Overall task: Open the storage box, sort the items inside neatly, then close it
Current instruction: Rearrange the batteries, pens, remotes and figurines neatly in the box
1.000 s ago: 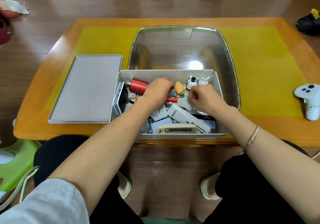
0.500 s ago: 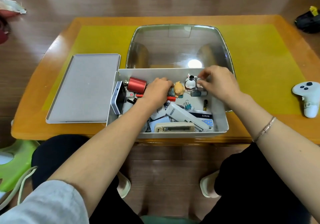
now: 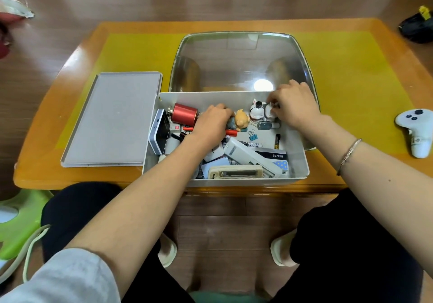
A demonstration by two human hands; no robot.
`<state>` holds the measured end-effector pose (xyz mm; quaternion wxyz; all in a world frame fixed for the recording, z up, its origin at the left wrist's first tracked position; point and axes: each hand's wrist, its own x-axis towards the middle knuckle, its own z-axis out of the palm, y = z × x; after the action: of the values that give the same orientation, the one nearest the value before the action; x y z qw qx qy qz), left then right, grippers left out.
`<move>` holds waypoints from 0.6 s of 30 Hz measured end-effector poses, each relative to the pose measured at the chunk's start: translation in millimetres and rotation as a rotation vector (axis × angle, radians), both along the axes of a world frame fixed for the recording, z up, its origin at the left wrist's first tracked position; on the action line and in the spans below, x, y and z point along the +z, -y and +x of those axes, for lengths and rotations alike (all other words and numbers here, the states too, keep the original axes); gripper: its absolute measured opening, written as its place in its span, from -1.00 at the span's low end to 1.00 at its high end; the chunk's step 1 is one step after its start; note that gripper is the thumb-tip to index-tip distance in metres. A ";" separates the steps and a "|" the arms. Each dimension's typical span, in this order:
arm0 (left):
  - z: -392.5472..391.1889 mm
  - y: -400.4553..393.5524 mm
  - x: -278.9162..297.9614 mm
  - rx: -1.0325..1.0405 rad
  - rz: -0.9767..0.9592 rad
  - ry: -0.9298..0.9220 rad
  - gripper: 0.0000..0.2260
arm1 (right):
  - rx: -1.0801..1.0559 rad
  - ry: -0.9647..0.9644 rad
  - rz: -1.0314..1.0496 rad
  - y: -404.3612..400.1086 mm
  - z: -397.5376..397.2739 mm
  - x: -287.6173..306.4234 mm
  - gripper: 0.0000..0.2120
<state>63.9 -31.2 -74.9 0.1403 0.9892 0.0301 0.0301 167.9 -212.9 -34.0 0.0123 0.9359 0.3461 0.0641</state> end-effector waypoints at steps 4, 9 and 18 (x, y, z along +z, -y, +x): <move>-1.6 -0.4 -1.6 0.017 -0.025 0.008 -0.68 | -0.007 0.021 0.023 1.8 -3.7 -0.9 -0.78; -2.0 0.2 -2.4 0.023 -0.036 0.010 -0.69 | -0.014 0.015 0.020 0.8 -4.3 -0.4 -0.79; -2.7 -1.9 -5.1 0.047 -0.061 0.008 -0.72 | 0.038 0.049 0.047 -7.8 -9.5 -2.0 -0.65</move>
<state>61.2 -29.3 -80.0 0.1698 0.9834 0.0537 0.0362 158.5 -205.0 -36.0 -0.0026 0.9274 0.3618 0.0953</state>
